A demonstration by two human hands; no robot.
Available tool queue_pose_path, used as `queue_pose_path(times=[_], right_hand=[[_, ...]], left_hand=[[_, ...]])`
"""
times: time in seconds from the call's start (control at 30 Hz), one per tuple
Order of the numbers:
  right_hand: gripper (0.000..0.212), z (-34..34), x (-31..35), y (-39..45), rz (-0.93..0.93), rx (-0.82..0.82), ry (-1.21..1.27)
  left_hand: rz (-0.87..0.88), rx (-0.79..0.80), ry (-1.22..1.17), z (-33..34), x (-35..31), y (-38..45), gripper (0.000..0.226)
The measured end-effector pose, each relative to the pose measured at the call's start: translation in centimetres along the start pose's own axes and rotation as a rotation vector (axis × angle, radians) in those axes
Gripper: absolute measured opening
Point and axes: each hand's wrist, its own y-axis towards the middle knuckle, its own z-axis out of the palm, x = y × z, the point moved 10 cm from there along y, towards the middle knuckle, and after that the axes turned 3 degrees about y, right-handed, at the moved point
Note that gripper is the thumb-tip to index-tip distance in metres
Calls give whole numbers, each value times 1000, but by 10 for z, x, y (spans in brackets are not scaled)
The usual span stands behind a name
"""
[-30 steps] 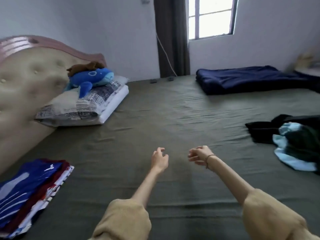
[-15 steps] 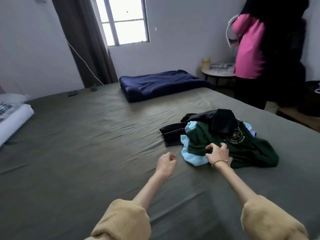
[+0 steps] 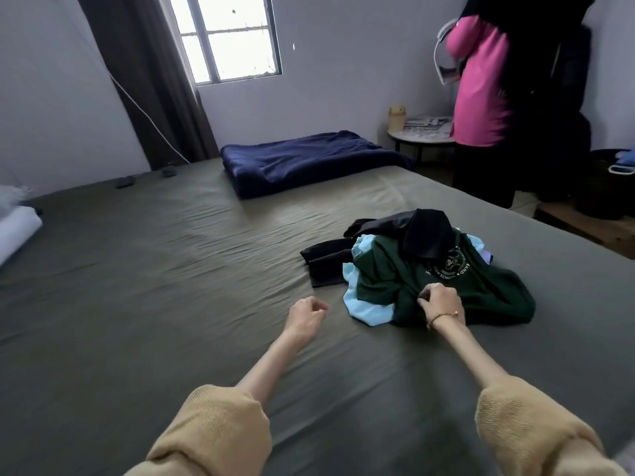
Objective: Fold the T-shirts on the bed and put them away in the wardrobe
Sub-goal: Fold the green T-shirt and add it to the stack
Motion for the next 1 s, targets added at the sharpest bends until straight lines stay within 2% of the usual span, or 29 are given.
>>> queue_pose_path(times=[0.1, 0.17, 0.27, 0.37, 0.43, 0.5, 0.6, 0.7, 0.83, 1.0], right_hand=[[18, 14, 15, -7, 37, 68, 365], [20, 30, 40, -18, 26, 151, 579], [13, 59, 95, -50, 4, 371, 930], [10, 89, 166, -104, -97, 664, 1089], [16, 111, 205, -145, -169, 829, 1088], [16, 129, 231, -179, -210, 922, 1047], [15, 152, 260, -231, -234, 1048, 1006], [16, 170, 281, -272, -284, 1081, 926], [8, 196, 312, -327, -355, 1109, 821], [19, 228, 358, -407, -476, 1191, 714]], left_hand=[[-21, 8, -53, -5, 6, 1, 28], [-72, 56, -210, -7, 12, -2, 25], [-193, 169, -463, -7, 24, -12, 21], [-295, 187, -664, -23, 45, -23, 29], [-366, 226, -821, -37, 65, -33, 35], [-382, 287, -856, -55, 85, -48, 37], [-408, 240, -656, -96, 140, -74, 23], [-401, 112, -591, -132, 185, -98, 26], [-404, 34, -585, -165, 238, -138, 27], [-440, -76, -625, -214, 300, -203, 30]])
